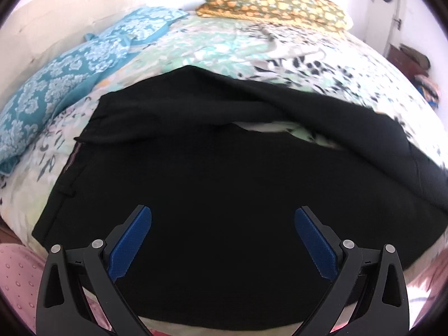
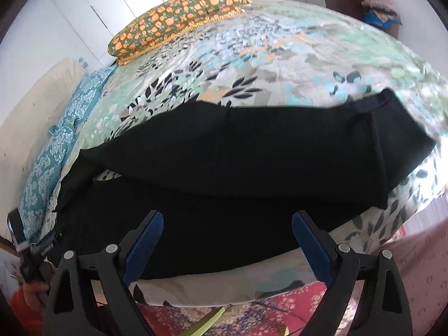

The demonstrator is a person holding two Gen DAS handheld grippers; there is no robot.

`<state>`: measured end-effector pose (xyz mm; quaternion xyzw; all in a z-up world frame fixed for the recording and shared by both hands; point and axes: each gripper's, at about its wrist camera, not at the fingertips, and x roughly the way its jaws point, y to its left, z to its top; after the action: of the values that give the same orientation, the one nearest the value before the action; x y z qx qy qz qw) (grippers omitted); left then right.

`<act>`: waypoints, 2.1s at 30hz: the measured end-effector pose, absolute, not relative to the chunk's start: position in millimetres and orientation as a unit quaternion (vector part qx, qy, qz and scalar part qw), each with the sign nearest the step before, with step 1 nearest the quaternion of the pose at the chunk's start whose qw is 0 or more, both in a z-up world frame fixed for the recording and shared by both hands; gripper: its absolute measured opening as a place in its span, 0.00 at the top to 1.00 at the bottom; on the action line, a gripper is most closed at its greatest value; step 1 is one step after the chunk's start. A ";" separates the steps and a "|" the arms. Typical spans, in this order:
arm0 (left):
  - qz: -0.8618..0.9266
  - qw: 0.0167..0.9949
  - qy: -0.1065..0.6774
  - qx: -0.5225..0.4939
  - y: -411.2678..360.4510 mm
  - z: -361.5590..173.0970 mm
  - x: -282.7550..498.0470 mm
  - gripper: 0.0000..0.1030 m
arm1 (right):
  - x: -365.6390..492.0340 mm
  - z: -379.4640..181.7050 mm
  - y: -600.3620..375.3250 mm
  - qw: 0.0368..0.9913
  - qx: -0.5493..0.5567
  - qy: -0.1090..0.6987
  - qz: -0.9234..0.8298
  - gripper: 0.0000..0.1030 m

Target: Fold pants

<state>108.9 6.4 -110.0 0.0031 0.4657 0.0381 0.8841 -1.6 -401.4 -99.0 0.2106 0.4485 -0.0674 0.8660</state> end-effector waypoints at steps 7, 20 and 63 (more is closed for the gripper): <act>0.077 0.872 0.474 -0.098 39.6 -113.7 121.6 0.01 | -33.5 -59.3 -473.7 0.883 0.299 0.337 -0.132 0.10; 0.098 0.872 0.476 -0.060 38.2 -115.2 114.6 0.01 | -9.0 -166.8 -481.5 0.737 0.548 0.389 -0.079 0.10; 0.012 0.828 0.548 -0.118 41.0 -134.3 176.1 0.01 | 5.8 -137.7 -498.5 0.837 0.349 0.396 -0.147 0.92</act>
<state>176.1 41.0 -134.3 -0.1177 0.5485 0.0118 0.8278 5.8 -498.6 -137.7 0.3485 0.3962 -0.1466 0.8367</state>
